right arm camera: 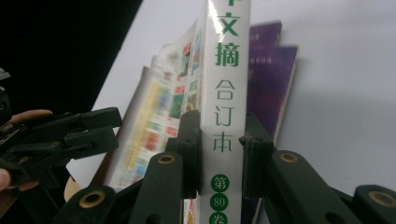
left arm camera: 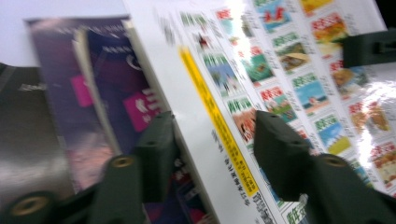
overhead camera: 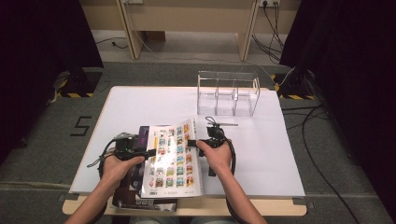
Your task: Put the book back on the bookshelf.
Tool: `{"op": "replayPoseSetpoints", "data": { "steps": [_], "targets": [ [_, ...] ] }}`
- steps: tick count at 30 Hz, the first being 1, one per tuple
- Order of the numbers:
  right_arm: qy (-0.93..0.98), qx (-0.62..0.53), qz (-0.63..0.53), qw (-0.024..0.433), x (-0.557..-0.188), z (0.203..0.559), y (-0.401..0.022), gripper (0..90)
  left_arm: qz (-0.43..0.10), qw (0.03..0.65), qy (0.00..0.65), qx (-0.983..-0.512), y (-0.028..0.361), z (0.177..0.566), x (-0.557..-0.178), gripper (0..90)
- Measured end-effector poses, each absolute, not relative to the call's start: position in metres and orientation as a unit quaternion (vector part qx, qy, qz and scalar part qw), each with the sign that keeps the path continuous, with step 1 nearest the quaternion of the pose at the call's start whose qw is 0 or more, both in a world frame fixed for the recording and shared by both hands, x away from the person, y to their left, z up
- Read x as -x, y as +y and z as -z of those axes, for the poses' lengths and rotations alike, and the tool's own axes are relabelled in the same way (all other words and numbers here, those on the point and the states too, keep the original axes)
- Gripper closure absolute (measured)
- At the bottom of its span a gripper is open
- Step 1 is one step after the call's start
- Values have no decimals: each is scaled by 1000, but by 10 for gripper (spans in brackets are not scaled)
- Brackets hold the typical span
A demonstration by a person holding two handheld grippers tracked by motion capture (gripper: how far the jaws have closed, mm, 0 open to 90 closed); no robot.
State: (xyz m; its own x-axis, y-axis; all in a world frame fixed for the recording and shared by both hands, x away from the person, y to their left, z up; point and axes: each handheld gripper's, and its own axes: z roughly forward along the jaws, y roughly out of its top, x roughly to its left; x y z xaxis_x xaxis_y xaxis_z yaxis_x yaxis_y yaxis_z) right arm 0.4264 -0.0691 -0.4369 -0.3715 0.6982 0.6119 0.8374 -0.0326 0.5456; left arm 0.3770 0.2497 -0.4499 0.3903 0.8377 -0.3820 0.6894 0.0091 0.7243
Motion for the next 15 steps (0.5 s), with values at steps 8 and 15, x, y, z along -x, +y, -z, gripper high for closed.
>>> {"op": "replayPoseSetpoints", "data": {
  "steps": [8,15],
  "targets": [
    [-700,532,477,10,-416,405,-80,743,-101,474,553,-678,276,448,-361,422],
    [-693,524,494,-42,-411,385,-89,744,-102,480,568,-661,289,463,-346,432]
  ]
}}
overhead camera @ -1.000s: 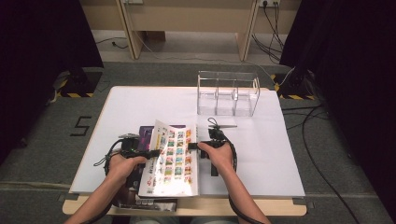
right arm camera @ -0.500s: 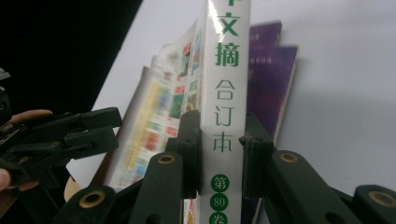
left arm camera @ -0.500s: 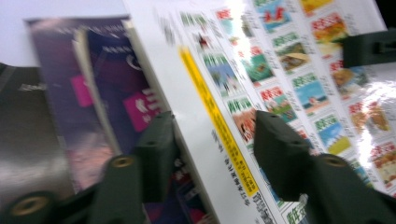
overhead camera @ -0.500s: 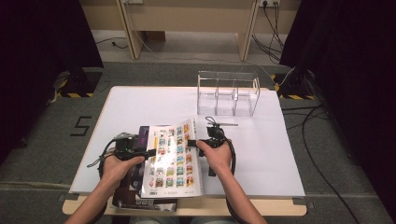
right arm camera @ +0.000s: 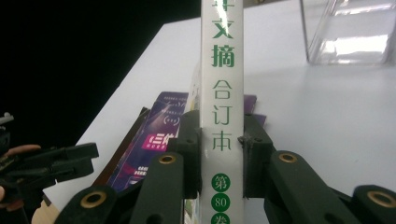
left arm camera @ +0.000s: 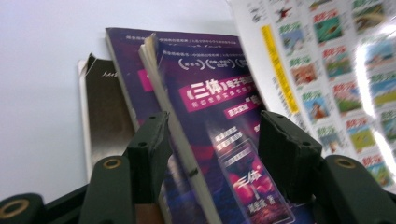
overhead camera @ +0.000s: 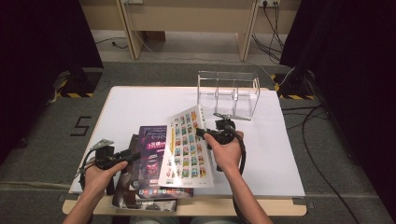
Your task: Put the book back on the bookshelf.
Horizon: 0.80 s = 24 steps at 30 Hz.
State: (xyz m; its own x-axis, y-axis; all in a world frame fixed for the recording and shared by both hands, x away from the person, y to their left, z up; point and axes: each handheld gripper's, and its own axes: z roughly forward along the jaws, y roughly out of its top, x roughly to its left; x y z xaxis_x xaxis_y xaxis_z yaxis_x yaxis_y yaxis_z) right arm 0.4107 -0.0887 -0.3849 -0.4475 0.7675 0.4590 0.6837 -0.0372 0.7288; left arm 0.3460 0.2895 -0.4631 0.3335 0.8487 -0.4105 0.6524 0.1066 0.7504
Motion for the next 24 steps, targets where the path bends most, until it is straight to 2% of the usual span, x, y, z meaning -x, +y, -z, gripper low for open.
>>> {"op": "replayPoseSetpoints", "data": {
  "steps": [10,24],
  "targets": [
    [678,-518,-508,117,-408,343,-117,744,-94,475,581,-654,294,484,-333,445],
    [650,-523,-513,202,-415,299,-157,743,-98,468,580,-660,294,489,-335,461]
  ]
}}
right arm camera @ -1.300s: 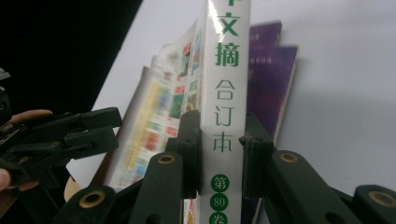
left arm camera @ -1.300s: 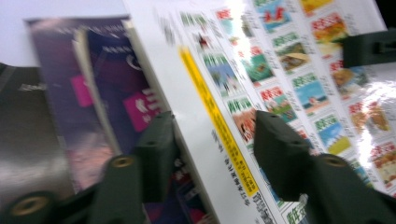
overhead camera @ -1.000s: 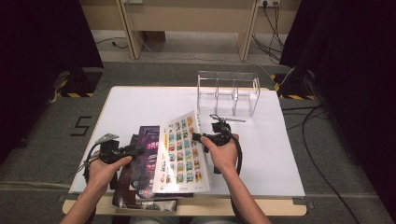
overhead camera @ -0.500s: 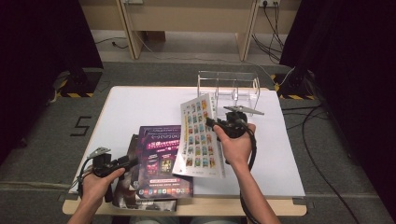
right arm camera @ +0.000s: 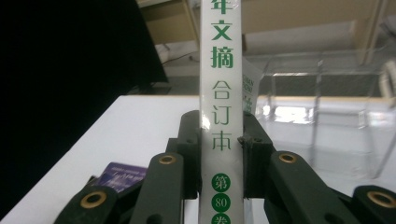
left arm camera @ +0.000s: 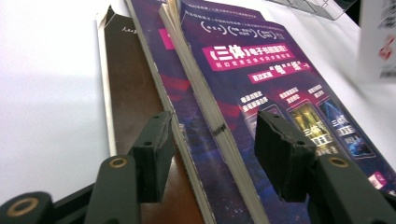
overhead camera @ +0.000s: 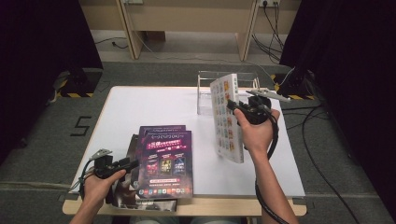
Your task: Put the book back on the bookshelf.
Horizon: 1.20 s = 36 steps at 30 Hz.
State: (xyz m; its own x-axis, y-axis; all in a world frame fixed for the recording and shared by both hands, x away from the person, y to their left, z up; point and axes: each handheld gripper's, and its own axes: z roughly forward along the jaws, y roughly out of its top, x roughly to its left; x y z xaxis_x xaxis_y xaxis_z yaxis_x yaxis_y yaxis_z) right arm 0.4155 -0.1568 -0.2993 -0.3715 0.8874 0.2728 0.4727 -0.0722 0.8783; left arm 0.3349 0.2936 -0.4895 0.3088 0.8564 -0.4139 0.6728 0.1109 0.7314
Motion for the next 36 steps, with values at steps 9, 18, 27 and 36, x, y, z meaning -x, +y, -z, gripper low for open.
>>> {"op": "replayPoseSetpoints", "data": {
  "steps": [9,18,27,36],
  "targets": [
    [607,-533,-531,254,-409,280,-187,744,-109,476,582,-651,293,494,-335,454],
    [580,-540,-537,291,-417,261,-204,743,-114,480,583,-646,296,493,-334,454],
    [563,-551,-539,297,-440,242,-224,743,-108,482,583,-645,296,495,-335,456],
    [542,-563,-541,310,-467,226,-240,743,-107,484,585,-642,298,496,-335,456]
  ]
}}
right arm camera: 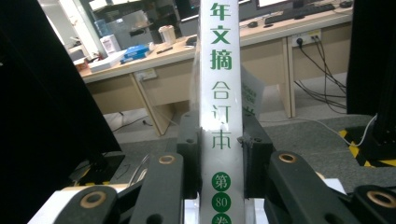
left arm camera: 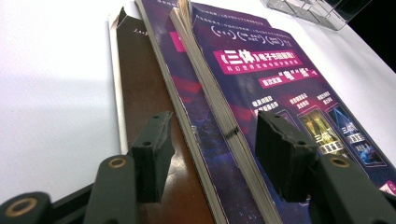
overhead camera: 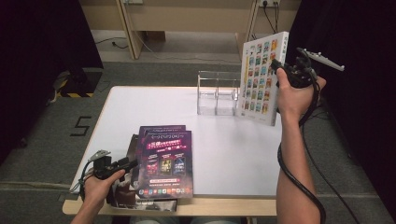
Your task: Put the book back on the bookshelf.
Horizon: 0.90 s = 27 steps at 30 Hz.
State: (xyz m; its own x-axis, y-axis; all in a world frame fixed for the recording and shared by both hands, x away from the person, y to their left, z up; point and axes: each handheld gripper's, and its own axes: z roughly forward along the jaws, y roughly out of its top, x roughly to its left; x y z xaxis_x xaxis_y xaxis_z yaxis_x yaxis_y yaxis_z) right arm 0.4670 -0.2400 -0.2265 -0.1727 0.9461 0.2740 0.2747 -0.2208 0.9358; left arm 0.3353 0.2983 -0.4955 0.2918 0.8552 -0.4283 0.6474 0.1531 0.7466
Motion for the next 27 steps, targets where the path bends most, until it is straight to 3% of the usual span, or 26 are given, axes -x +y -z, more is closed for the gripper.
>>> {"op": "replayPoseSetpoints", "data": {
  "steps": [27],
  "targets": [
    [522,-590,-524,323,-553,242,-239,742,-107,488,587,-637,301,495,-333,455]
  ]
}}
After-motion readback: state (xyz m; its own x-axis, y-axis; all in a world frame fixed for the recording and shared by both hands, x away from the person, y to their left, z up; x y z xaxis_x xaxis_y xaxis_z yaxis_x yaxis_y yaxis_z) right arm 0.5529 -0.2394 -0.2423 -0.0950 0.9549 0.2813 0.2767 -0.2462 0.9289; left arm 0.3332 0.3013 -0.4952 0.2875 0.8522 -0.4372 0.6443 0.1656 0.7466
